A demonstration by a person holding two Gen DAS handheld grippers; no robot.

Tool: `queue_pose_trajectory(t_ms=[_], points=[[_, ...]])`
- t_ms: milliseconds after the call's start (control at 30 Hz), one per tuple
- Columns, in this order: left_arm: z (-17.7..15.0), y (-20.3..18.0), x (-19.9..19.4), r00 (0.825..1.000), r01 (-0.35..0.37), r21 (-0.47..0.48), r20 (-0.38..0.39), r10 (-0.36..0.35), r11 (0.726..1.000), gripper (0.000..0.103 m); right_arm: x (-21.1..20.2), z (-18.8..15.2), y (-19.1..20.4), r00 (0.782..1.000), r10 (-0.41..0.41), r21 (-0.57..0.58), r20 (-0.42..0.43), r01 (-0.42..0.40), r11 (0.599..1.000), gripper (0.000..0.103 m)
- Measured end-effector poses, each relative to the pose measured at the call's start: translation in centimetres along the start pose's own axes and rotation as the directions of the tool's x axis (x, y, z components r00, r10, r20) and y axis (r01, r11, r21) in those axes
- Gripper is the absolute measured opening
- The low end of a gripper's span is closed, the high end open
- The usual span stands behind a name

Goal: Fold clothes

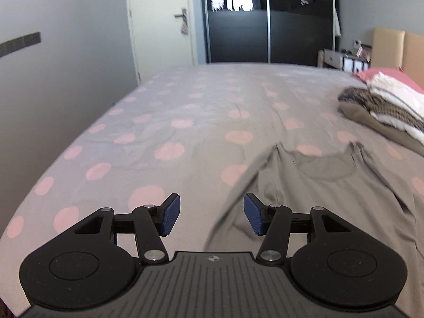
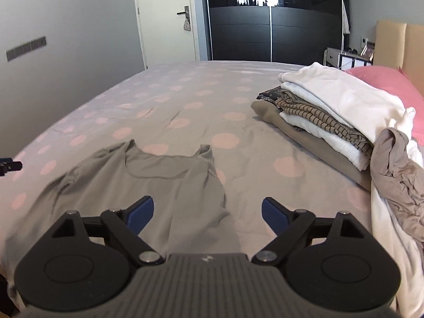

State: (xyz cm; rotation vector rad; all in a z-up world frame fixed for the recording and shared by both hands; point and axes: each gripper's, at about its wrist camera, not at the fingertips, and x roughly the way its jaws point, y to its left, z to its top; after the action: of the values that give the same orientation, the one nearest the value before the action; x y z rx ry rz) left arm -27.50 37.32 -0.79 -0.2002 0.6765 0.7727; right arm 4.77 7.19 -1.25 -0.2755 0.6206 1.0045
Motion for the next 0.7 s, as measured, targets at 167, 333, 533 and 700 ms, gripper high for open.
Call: queue_pose_trajectory(t_ms=[167,333,533,700], points=[[-2.3,0.7,0.5,0.990,0.026,0.000,-0.136,-0.025,1.000,0.051,1.7,-2.2,2.1,0.983,0.074,-0.031,-0.167,-0.080,0.996,0.088],[-4.6,1.0,1.2,0.970,0.024,0.020,-0.241,-0.019,1.000,0.052,2.5,-4.6,4.3,0.965,0.071,-0.098,-0.251,-0.098,0.990,0.078],[-6.4,0.9,2.5,0.937,0.016,0.032,-0.349,-0.003,0.999,0.052,4.5,-7.2,4.8,0.932,0.031,-0.127,-0.360,-0.082,0.988,0.060],[-7.6,0.5,3.4,0.907,0.032,0.051,-0.421,-0.008,0.998,0.052,5.9,-8.7,4.6,0.898,0.013,-0.136,-0.440,-0.081,0.987,0.050]])
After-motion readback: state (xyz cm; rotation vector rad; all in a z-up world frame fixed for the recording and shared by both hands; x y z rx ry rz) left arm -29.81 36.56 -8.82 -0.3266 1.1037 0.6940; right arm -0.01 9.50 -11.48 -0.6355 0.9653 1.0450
